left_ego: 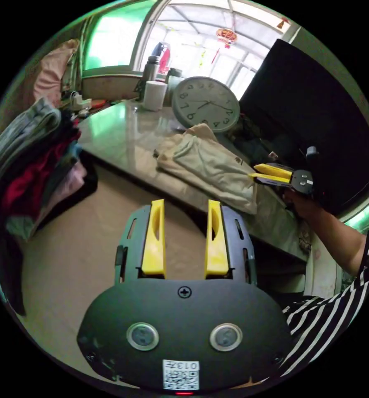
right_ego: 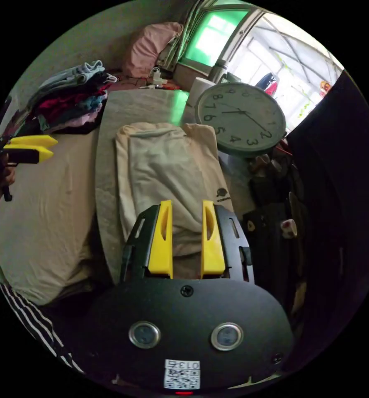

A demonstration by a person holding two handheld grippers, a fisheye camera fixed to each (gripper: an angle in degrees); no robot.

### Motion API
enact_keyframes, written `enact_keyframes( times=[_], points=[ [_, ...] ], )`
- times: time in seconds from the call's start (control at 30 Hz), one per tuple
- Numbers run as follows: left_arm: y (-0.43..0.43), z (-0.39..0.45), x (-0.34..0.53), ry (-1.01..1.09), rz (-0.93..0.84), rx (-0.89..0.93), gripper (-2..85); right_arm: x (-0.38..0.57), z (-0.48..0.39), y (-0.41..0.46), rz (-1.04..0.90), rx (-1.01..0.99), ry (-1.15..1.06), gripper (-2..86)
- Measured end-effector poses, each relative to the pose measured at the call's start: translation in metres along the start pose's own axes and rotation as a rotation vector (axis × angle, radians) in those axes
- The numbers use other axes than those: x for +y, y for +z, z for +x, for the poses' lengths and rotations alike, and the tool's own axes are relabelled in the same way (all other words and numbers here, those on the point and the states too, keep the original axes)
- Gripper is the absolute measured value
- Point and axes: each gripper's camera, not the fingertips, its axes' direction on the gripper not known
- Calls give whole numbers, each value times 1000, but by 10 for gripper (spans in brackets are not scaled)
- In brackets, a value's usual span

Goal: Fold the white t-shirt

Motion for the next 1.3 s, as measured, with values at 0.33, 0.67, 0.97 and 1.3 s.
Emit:
enact_keyframes(
  times=[0.33,0.67,0.97,1.3],
  points=[
    [116,31,-126,83,-203,-83,128,-7,37,7,-65,-183,-166,43],
    [-3,46,-112,107,12,-55,23,-17,50,-105,207,-215,-254,27],
    [-288,-11,31,-86,581,-126,20,-55,-31,-267,717,-281,-517,25],
    [-427,-60,301,-476,460,-399,21,-67,-286,-311,486,-609,-849,26]
  ],
)
